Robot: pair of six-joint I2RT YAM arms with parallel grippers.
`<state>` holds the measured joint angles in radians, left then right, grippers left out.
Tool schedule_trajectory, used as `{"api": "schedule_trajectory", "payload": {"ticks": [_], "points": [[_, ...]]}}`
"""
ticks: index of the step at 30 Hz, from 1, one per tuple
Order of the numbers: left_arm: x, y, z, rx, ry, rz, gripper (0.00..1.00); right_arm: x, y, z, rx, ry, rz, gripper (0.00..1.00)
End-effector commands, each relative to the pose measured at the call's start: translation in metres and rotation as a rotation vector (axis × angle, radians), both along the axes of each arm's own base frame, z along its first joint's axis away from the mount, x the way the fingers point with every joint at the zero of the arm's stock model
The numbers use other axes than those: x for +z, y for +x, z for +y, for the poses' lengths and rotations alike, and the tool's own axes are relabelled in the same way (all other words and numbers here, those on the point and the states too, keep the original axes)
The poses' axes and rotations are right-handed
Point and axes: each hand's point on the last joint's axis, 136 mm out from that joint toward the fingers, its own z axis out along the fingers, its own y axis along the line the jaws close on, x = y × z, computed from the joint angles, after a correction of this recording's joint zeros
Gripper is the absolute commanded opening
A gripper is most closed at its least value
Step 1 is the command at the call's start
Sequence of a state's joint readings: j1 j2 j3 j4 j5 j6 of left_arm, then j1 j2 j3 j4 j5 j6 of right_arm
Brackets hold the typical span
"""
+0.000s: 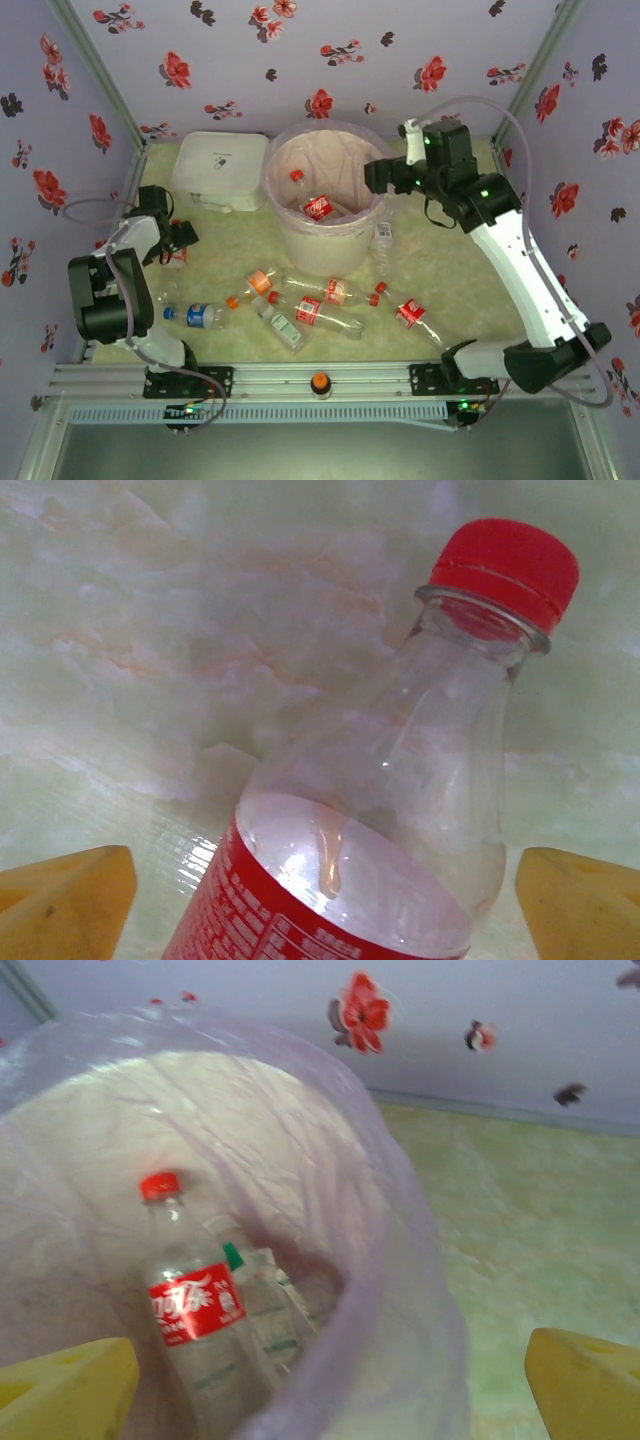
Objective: Put the plastic bottles in the bin
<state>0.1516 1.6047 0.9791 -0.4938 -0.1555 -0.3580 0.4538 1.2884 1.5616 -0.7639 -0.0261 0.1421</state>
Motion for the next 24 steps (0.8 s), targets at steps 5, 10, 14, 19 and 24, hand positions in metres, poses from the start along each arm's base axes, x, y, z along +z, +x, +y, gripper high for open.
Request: {"api": "schedule_trajectory", "payload": {"ticks": [5,10,14,19,24], "points": [[0.006,0.003,0.003,-0.004,-0.003,-0.003,0.73,-0.007,-0.015,-0.029,-0.091,0.069,0.001,1.0],[0.016,0.002,0.002,0.01,-0.004,-0.034,0.55,-0.013,-0.021,-0.048,-0.151,0.105,-0.004,1.0],[0.038,0.003,0.002,0.022,-0.003,-0.093,0.49,-0.021,-0.021,-0.06,-0.191,0.137,0.02,1.0],[0.076,0.003,-0.004,0.027,-0.027,-0.199,0.43,-0.035,-0.022,-0.078,-0.27,0.163,0.053,1.0],[0.123,-0.002,-0.013,0.021,-0.06,-0.329,0.38,-0.046,-0.019,-0.092,-0.321,0.209,0.075,1.0]]}}
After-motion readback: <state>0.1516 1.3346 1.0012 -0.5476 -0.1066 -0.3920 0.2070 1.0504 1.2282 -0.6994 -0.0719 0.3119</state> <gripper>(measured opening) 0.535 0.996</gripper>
